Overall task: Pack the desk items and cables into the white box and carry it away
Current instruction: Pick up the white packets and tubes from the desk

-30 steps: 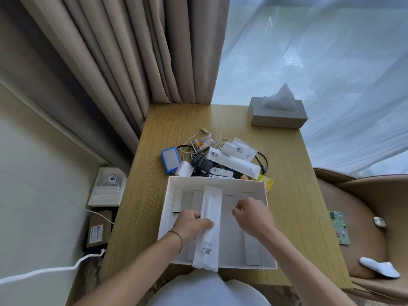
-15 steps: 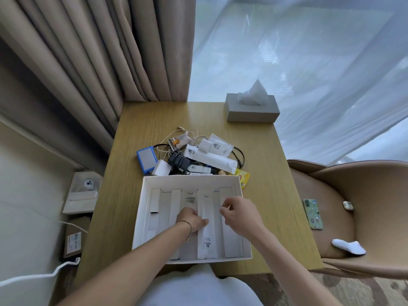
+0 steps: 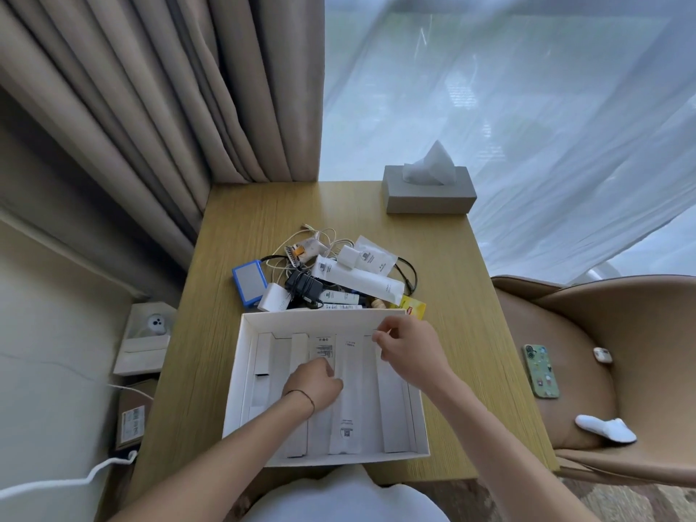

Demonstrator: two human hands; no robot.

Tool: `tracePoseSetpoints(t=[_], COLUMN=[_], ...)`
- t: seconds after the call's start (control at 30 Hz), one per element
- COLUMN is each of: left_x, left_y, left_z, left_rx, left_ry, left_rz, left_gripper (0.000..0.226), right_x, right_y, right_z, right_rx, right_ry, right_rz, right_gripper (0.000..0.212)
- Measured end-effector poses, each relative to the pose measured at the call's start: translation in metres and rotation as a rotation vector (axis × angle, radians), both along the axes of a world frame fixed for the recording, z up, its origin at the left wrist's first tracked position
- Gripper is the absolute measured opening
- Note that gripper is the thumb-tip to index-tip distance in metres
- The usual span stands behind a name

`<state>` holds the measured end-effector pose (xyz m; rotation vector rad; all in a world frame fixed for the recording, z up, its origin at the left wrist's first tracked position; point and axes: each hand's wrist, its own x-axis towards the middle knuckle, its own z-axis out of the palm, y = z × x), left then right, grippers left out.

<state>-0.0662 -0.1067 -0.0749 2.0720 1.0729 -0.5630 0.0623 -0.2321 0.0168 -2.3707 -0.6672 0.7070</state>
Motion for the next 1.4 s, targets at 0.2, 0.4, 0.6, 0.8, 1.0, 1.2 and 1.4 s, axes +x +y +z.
tracePoseSetpoints(t=[0.2,0.4,0.6,0.8,1.0,1.2,1.4], left_x=[-0.008,0.005,0.025,0.036,0.045,0.057,0.086], left_y=[0.018,0.038,0.053,0.065,0.074,0.083,0.088], left_z=[0.054,0.091,0.1,0.1,0.097,0.097,0.085], left_rx=[0.108,0.153,0.054,0.03,0.03,0.032,0.017], left_ry=[-0.175,-0.364,-0.533,-0.57,-0.57,-0.56,-0.519], left_rz=[0.002,0.099,0.151,0.154,0.151,0.112,0.073], left_gripper=[0.013,0.007,0.012,0.013,0.021,0.022,0.018], right_x=[0.052,0.097,0.113,0.112,0.11,0.119,0.15], right_y=[0.041,0.09,0.123,0.142,0.151,0.143,0.117], right_z=[-0.004,-0.035,-0.069,-0.092,-0.098,-0.095,-0.076], right_rx=[0.046,-0.086,-0.29,-0.399,-0.459,-0.388,0.047], right_ry=[-0.057,-0.218,-0.36,-0.522,-0.626,-0.457,0.094], right_rz=[-0.005,0.151,0.35,0.468,0.632,0.542,0.061], right_gripper=[0.017,0.025,0.02,0.028,0.025,0.017,0.021])
